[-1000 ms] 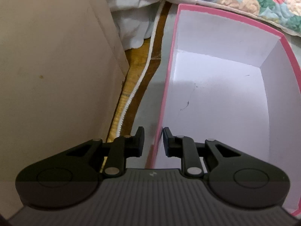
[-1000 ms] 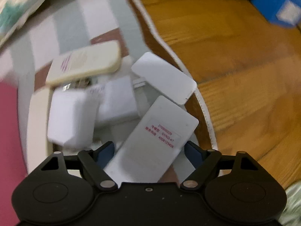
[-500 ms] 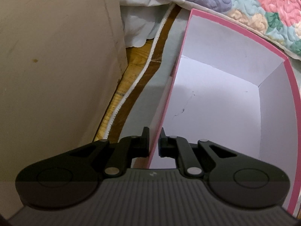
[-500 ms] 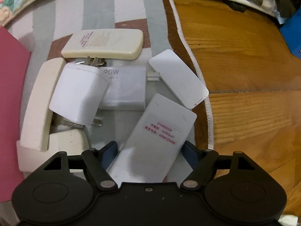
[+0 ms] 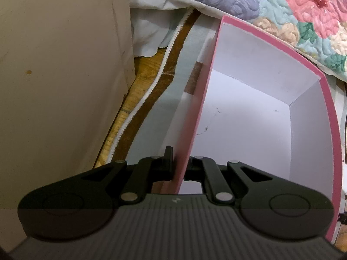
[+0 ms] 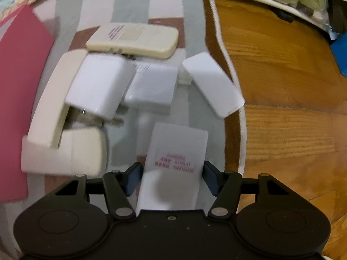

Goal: Organize rigid objects
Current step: 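Grasp the white power bank with red print using the right tool, then carry the power bank into the pink box and open the right tool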

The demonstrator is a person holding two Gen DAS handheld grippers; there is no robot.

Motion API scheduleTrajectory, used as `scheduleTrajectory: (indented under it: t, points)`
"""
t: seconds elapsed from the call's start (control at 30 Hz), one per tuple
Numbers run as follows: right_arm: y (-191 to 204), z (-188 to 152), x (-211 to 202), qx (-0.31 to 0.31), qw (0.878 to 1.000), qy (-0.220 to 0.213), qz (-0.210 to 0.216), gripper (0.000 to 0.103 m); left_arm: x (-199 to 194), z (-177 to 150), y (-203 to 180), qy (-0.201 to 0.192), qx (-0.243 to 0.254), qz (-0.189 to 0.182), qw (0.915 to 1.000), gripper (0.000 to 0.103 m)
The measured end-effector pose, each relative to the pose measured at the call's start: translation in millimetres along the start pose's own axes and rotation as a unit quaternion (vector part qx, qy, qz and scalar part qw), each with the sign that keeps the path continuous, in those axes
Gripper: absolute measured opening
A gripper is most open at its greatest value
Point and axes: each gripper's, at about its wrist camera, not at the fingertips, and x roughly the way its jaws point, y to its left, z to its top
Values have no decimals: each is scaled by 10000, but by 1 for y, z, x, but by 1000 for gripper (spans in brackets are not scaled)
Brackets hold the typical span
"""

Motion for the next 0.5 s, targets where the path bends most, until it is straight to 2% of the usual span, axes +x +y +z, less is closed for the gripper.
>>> scheduleTrajectory:
  t: [0.13, 0.3, 0.43, 0.5]
  points:
    - [4, -3, -8, -51, 10000, 5, -29, 63, 0, 0, 2, 7, -22, -40, 10000, 7]
    - [5, -7, -40, 113, 9989, -214, 396, 62, 0, -2, 0, -13, 9, -33, 10000, 7]
    - [18, -6, -70, -80, 9964, -603, 587, 61, -1, -5, 2, -84, -17, -25, 10000, 7]
    - [34, -6, -85, -493, 9933, -955, 420, 61, -1, -6, 2, -65, -32, -36, 10000, 7]
